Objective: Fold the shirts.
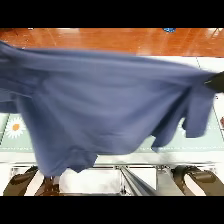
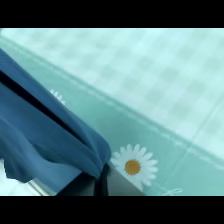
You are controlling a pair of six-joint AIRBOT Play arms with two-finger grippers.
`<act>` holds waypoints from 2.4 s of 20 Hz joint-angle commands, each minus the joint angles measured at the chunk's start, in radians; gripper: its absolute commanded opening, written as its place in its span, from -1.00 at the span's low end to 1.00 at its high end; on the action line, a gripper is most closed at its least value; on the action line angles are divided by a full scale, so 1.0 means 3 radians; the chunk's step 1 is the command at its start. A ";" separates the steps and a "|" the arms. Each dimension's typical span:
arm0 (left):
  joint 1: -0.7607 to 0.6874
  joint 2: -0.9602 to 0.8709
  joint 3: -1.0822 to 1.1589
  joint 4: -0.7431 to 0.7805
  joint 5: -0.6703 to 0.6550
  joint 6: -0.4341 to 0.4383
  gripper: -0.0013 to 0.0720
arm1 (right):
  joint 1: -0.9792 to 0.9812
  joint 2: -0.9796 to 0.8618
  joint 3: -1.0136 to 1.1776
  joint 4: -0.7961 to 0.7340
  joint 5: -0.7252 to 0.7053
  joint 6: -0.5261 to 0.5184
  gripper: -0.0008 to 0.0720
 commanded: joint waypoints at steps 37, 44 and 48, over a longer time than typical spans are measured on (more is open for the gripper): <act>0.0563 -0.1865 -0.2870 0.0268 0.1466 0.0266 0.42 | -0.1729 -0.0774 -0.2834 0.0385 -0.1387 -0.0407 0.15; 0.0022 -0.2195 -0.2834 0.0212 0.1654 0.0251 0.41 | -0.1729 -0.0774 -0.2833 0.0444 -0.1361 -0.0401 0.15; -0.0093 -0.2224 -0.2707 0.0212 0.1635 0.0263 -0.91 | -0.1732 -0.0774 -0.2893 0.0268 -0.1241 -0.0355 0.15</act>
